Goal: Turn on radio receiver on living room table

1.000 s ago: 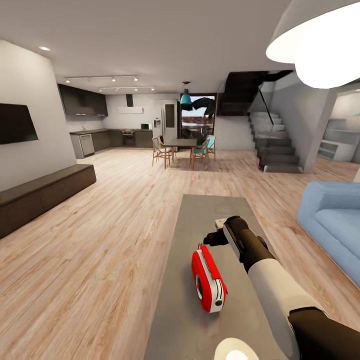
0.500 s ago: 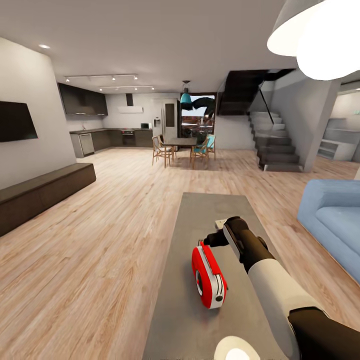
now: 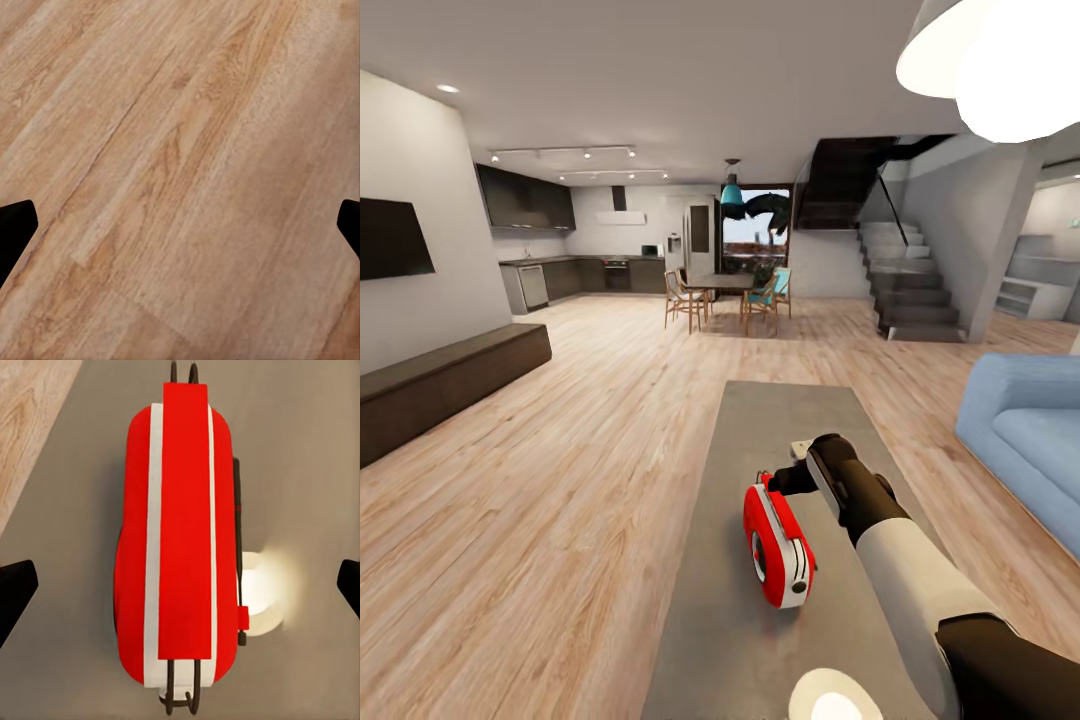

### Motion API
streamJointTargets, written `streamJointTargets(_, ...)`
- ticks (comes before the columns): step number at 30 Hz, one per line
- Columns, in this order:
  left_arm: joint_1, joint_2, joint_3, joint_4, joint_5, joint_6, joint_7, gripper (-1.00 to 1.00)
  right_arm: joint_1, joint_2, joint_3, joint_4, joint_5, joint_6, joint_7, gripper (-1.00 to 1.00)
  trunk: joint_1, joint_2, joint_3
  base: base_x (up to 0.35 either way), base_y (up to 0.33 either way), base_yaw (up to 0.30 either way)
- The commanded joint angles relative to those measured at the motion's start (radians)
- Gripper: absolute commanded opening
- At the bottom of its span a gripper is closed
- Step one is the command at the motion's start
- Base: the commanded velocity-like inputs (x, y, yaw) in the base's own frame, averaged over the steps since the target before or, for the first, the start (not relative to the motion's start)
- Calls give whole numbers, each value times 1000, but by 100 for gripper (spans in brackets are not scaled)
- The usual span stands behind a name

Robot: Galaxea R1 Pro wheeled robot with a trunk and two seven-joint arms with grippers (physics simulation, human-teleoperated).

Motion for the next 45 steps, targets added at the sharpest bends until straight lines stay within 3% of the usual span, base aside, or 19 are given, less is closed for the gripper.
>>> streamJointTargets(1,0,0,0,0,0,0,0,100,0,0,0,0,0,0,-1,100,4,-7,-3,0,0,0)
streamJointTargets(33,0,0,0,0,0,1,0,100,0,0,0,6,0,0,-1,100,127,-231,-103,0,0,0)
streamJointTargets(45,0,1,0,0,0,2,0,100,0,0,1,8,1,-1,-2,100,127,-231,-103,0,0,0)
